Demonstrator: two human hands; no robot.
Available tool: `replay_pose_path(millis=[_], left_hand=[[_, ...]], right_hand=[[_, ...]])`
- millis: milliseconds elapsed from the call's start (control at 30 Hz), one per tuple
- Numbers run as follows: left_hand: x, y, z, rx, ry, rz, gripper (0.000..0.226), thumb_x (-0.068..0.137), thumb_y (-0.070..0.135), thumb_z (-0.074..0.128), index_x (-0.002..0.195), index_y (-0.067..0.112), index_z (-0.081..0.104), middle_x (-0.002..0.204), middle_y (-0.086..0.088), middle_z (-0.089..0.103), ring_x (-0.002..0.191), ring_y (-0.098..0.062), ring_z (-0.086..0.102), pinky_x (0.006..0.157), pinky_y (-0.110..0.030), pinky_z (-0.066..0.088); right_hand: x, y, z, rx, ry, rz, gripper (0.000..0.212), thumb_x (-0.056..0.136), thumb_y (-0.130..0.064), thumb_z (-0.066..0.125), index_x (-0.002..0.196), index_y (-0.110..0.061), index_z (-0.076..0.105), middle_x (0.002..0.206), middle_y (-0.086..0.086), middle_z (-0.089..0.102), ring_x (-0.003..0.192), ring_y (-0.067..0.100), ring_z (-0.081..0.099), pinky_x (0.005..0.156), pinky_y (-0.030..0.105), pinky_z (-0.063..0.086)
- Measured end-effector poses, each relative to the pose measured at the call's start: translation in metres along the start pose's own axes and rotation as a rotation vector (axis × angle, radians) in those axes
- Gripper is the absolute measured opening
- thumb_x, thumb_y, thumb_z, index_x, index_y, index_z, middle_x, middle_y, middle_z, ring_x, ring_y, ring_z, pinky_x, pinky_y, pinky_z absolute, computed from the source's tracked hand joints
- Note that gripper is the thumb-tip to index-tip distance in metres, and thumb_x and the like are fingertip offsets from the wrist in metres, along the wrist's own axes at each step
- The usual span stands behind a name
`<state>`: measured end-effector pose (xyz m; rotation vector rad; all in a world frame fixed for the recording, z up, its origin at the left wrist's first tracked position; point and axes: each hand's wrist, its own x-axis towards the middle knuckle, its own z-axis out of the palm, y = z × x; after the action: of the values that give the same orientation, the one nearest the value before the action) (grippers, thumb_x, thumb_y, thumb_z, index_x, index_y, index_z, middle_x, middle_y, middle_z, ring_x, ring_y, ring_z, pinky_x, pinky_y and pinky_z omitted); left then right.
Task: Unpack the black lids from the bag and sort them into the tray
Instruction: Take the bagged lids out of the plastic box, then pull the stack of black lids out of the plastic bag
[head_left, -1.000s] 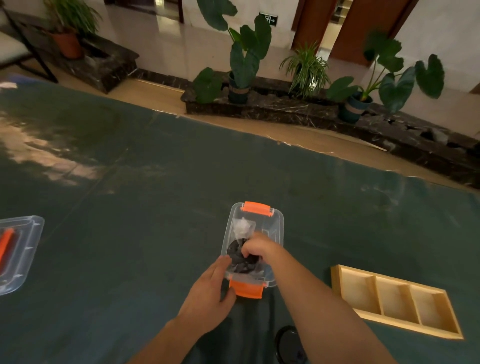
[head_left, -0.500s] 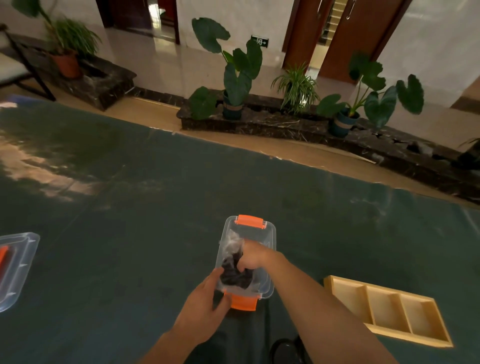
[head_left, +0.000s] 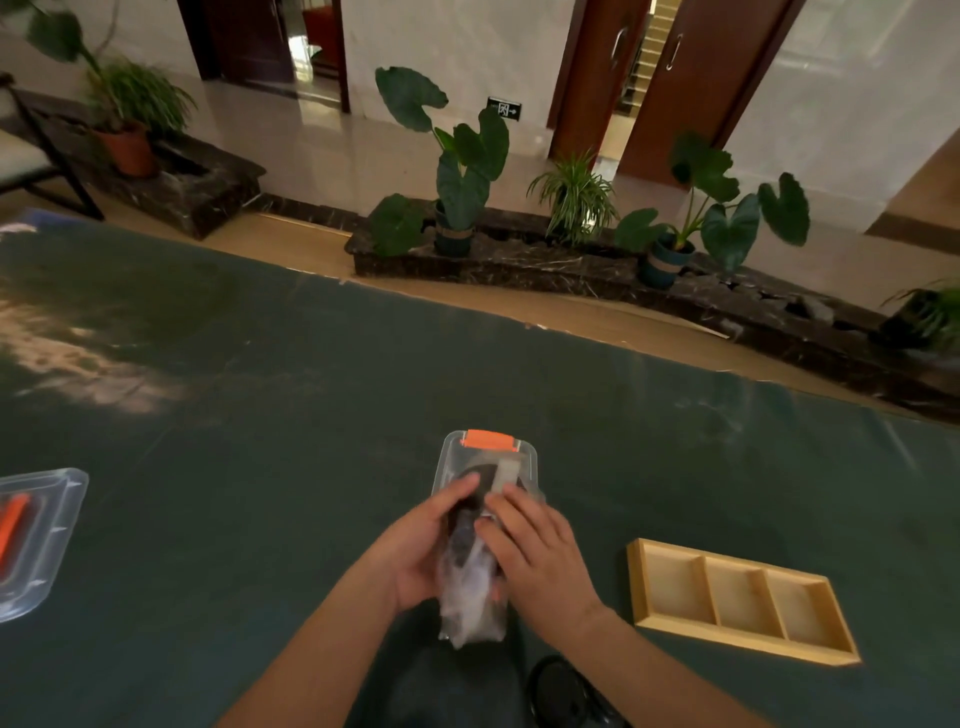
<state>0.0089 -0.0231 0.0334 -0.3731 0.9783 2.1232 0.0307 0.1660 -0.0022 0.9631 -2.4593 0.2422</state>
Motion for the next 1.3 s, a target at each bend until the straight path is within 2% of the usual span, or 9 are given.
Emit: replay_pose_path(millis=[267,400,533,633,767,967,1067,1133,1300], left_hand=[[-0.024,-0.069,-0.049,0.244,0.144,0.165,0.067,0.066,0.025,0.093,0.125,0.005,0.068,0.121,-0.029,0.072,0.101,-0.036,0.071,0.085,-0.044,0.057],[-0.041,-0.105,-0.099,0.595,0.037,0.112,0.063,0.063,0.020,0.093,0.122,0.026,0.070,0.124,-0.005,0.075,0.113,-0.020,0.069,0.095,-0.031,0.053],[-0.018,-0.111,-0.123,1.011,-0.135,-0.181,0.064,0.060,0.022,0.090,0.120,0.028,0.068,0.114,0.008,0.074,0.108,-0.011,0.068,0.095,-0.029,0.055],[0.014,-0.106,-0.130,1.252,-0.239,-0.264,0.070,0.064,0.026,0.090,0.128,0.030,0.062,0.128,0.004,0.069,0.120,-0.017,0.064,0.106,-0.032,0.050],[0.037,-0.100,-0.133,1.476,-0.289,-0.276,0.080,0.067,0.029,0.091,0.139,0.027,0.056,0.137,0.004,0.059,0.127,-0.017,0.056,0.110,-0.031,0.045],[0.013,-0.100,-0.135,1.674,-0.014,0.013,0.084,0.075,0.048,0.082,0.148,0.024,0.049,0.143,-0.002,0.053,0.131,-0.021,0.053,0.114,-0.042,0.042],[-0.022,-0.124,-0.134,1.694,0.301,0.514,0.059,0.082,0.046,0.066,0.134,0.018,0.060,0.130,-0.005,0.064,0.120,-0.024,0.061,0.105,-0.039,0.049],[-0.046,-0.147,-0.136,1.749,0.335,0.753,0.045,0.080,0.041,0.064,0.120,0.021,0.064,0.117,-0.002,0.068,0.108,-0.021,0.063,0.096,-0.035,0.050],[-0.057,-0.163,-0.139,2.042,0.213,0.659,0.025,0.085,0.041,0.061,0.104,0.027,0.070,0.107,0.004,0.072,0.102,-0.021,0.067,0.091,-0.036,0.051]], right_hand=[[-0.065,-0.048,-0.032,0.199,-0.121,-0.048,0.085,0.072,-0.022,0.073,0.150,-0.021,0.039,0.164,0.006,0.032,0.153,0.028,0.031,0.120,0.042,0.028],[-0.109,-0.088,-0.036,0.456,0.023,0.445,0.081,0.067,-0.017,0.072,0.145,-0.019,0.048,0.156,0.008,0.044,0.145,0.026,0.043,0.114,0.035,0.034],[-0.128,-0.107,-0.010,0.659,-0.327,0.747,0.072,0.079,-0.021,0.069,0.144,-0.033,0.040,0.155,-0.005,0.038,0.145,0.016,0.040,0.116,0.043,0.038],[-0.134,-0.111,0.015,0.559,-0.583,0.715,0.068,0.084,-0.034,0.060,0.149,-0.033,0.041,0.157,-0.009,0.034,0.146,0.017,0.037,0.115,0.040,0.039],[-0.134,-0.120,0.039,0.381,-0.728,0.616,0.066,0.090,-0.037,0.058,0.152,-0.033,0.036,0.159,-0.005,0.036,0.138,0.022,0.043,0.108,0.040,0.042],[-0.116,-0.116,0.045,0.261,-0.783,0.636,0.072,0.092,-0.047,0.053,0.157,-0.032,0.025,0.167,-0.003,0.022,0.142,0.024,0.036,0.109,0.043,0.039],[-0.111,-0.113,0.036,0.227,-0.684,0.498,0.071,0.079,-0.048,0.061,0.145,-0.029,0.044,0.159,0.001,0.038,0.139,0.025,0.042,0.101,0.045,0.046],[-0.111,-0.115,0.037,0.168,-0.621,0.358,0.052,0.075,-0.041,0.070,0.123,-0.027,0.059,0.137,-0.001,0.058,0.121,0.026,0.057,0.087,0.040,0.054],[-0.103,-0.110,0.051,0.120,-0.619,0.284,0.014,0.090,-0.032,0.063,0.098,-0.022,0.068,0.107,-0.001,0.066,0.100,0.027,0.061,0.077,0.039,0.052]])
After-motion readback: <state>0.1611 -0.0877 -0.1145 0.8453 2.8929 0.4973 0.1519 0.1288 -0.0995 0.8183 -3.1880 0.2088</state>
